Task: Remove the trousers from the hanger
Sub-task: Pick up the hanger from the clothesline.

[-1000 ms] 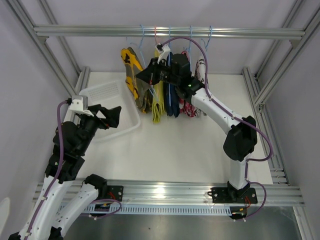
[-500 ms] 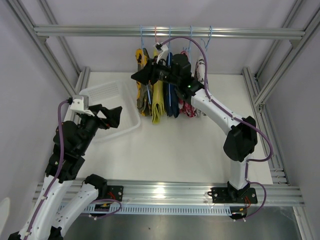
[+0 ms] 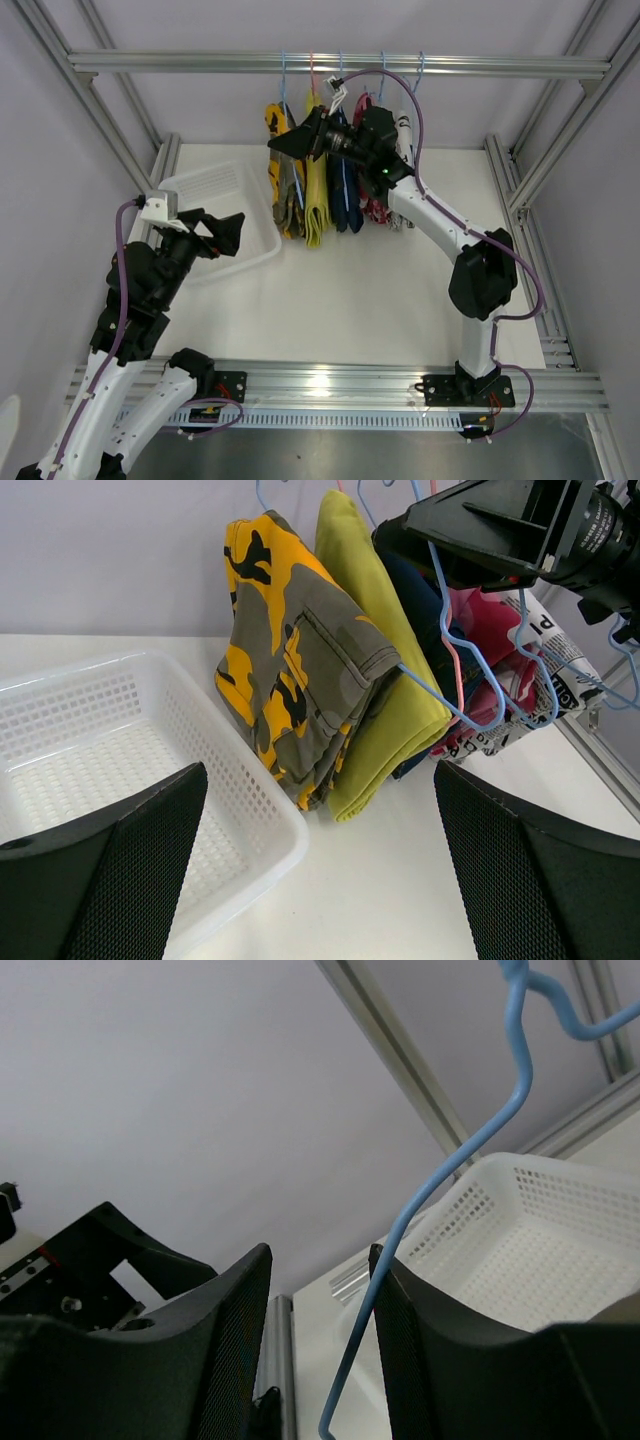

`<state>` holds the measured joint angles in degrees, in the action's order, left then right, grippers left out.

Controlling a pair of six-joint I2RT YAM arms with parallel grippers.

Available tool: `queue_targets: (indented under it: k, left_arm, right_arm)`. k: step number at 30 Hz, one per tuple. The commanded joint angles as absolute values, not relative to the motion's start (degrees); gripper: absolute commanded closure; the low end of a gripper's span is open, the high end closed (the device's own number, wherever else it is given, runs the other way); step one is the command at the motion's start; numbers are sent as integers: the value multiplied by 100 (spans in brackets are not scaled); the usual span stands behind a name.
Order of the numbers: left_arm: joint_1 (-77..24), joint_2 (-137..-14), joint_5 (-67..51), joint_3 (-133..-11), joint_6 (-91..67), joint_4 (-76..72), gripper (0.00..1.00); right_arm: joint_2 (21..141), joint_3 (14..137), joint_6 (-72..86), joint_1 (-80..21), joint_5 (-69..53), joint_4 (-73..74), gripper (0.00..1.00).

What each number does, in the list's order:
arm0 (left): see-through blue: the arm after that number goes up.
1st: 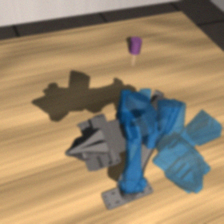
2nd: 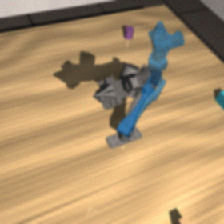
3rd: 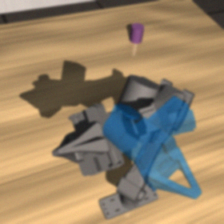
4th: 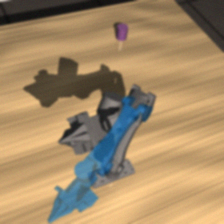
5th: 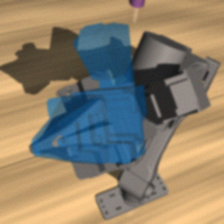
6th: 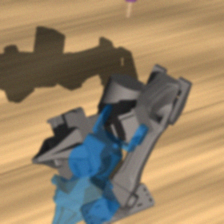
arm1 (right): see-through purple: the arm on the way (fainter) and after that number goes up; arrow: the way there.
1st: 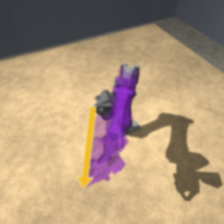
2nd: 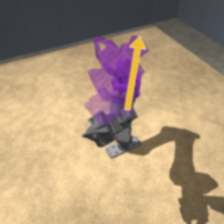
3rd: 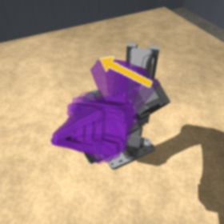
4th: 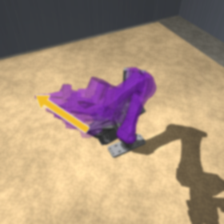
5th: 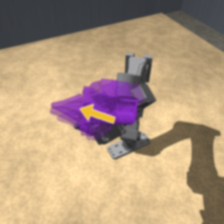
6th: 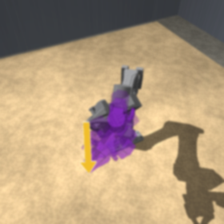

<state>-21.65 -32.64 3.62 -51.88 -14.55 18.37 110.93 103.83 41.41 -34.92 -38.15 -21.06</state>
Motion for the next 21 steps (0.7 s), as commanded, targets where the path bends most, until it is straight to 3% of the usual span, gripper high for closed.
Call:
queue_targets:
  k: [1,5,9,16,21]
  left_arm:
    - [-2206,-3296,202,-5379,-1459,1802,1]
    - [-2206,-3305,193,-5379,-1459,1802,1]
    - [-2206,-3296,185,-5388,-1459,1802,0]
    - [-2206,-3296,167,-5405,-1459,1793,1]
    - [-2206,-3305,167,-5379,-1459,1810,0]
  right_arm:
    - [11153,10433,4973,-3384,-4236,-3409,51]
    - [11259,10459,5308,-3331,-4412,-3744,54]
    - [11312,10485,5423,-3331,-4465,-3876,74]
    - [11233,10459,5274,-3349,-4377,-3797,98]
    - [11005,10459,4782,-3454,-4070,-3298,100]
